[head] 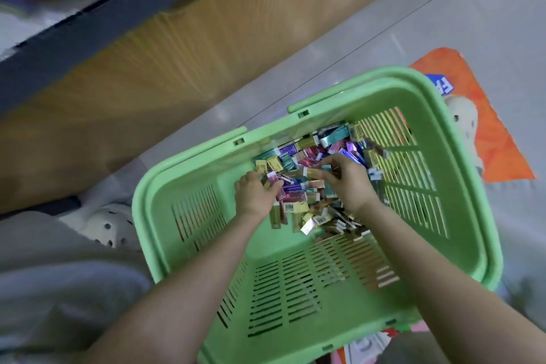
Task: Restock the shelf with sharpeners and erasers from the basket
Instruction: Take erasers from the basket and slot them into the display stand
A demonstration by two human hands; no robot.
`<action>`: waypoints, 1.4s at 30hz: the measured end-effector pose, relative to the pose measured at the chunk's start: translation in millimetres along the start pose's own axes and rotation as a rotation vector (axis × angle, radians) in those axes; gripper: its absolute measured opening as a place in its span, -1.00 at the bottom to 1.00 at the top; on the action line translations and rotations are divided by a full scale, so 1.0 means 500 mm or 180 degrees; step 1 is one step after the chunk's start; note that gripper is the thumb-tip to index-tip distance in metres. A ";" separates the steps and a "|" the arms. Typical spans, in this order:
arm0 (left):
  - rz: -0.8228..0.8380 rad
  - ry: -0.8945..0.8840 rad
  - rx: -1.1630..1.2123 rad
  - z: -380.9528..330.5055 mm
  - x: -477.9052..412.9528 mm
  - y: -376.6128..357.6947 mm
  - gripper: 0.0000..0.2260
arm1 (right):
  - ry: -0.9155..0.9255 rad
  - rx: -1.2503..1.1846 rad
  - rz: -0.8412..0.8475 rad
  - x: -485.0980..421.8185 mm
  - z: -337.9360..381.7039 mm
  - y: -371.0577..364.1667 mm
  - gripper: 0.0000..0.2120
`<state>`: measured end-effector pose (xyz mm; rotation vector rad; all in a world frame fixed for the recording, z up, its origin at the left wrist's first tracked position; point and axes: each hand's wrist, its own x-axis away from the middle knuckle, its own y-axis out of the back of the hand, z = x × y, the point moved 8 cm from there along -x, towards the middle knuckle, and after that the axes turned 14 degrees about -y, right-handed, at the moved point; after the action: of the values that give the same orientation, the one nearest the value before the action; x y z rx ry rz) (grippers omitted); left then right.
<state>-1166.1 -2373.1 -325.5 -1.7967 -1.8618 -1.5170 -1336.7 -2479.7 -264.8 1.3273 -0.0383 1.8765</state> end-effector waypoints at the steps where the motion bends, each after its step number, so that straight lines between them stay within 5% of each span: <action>1: -0.0023 0.0053 -0.0167 0.005 -0.009 -0.004 -0.48 | 0.0046 0.0012 -0.0027 0.003 0.001 0.000 -0.87; 6: -0.0267 0.0193 -0.0560 0.007 -0.020 -0.017 -0.46 | -0.0008 0.0103 0.0002 0.018 -0.014 -0.016 -0.80; 9: -0.0177 0.0272 -0.0277 0.012 -0.015 -0.032 -0.64 | -0.0037 -0.0031 -0.0068 0.023 -0.023 -0.013 -0.81; 14: -0.0208 0.0204 0.0767 -0.007 0.021 -0.030 -0.82 | -0.0146 -0.0323 -0.0271 0.018 -0.041 -0.002 -0.86; 19: -0.0162 0.0284 0.2536 -0.087 0.068 0.008 -0.75 | -0.0454 -0.1430 -0.0436 0.039 -0.021 -0.010 -0.73; 25: 0.0125 0.0191 0.3220 -0.136 0.109 0.042 -0.62 | -0.0286 -0.1841 -0.0073 0.084 0.041 -0.065 -0.83; 33: 0.0211 0.0315 0.2727 -0.117 0.150 0.082 -0.79 | 0.0886 -0.0086 -0.0005 0.122 0.094 -0.075 -0.80; 42: 0.0046 0.0431 0.2885 -0.069 0.171 0.141 -0.79 | 0.0497 0.2303 0.0352 0.045 -0.039 -0.161 -0.34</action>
<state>-1150.0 -2356.2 -212.0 -1.2222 -1.9692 -0.5650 -1303.6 -2403.9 -288.3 1.6536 0.7211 2.1796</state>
